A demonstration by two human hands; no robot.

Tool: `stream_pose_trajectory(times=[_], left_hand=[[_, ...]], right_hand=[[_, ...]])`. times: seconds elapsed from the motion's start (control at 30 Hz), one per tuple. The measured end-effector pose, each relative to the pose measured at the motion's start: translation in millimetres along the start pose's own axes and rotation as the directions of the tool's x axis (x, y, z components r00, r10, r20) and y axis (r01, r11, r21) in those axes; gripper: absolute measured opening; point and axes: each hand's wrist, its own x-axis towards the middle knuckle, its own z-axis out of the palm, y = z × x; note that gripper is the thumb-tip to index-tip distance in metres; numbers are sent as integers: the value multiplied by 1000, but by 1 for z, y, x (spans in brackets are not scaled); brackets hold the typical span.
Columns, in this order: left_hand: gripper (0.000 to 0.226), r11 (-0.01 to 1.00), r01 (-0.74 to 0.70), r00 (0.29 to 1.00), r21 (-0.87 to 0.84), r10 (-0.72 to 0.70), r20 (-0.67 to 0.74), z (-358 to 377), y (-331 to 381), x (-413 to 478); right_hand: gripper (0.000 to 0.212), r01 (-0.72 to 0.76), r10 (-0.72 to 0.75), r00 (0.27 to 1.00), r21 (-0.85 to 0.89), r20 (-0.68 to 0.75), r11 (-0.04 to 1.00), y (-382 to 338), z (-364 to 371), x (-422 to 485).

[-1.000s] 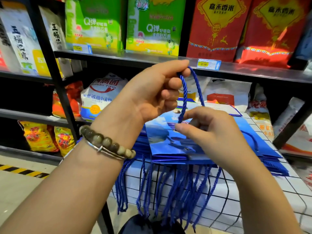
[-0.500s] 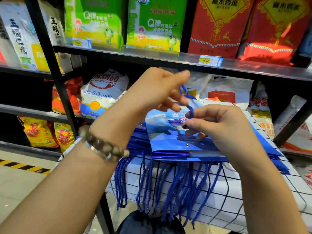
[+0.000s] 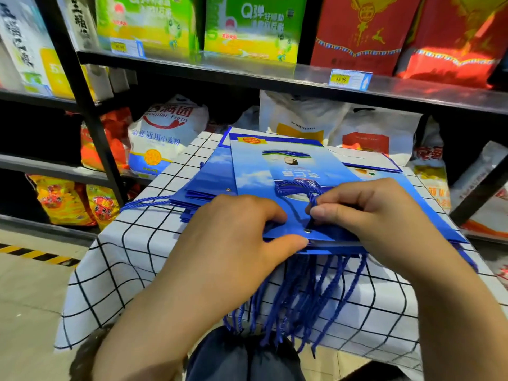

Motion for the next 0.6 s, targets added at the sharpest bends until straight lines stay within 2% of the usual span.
stream_pose_trajectory(times=[0.2,0.4,0.47,0.6], left_hand=[[55,996,36,997,-81,-42,-69,2,-4,1],[48,989,11,990,-148,-31,-135,5,-5,3],[48,986,-15,989,-165,-10,-151,5,-5,3],[45,989,-70,973,-133,39,-228,9,-8,6]], right_hand=[[20,-16,16,999,0,42,1000,-1,1,0],[17,-12,17,996,-61,89,998,1,-4,1],[18,26,-9,992,-133,126,991,2,-2,2],[23,197,-138,970,-311,202,930,1,0,-3]])
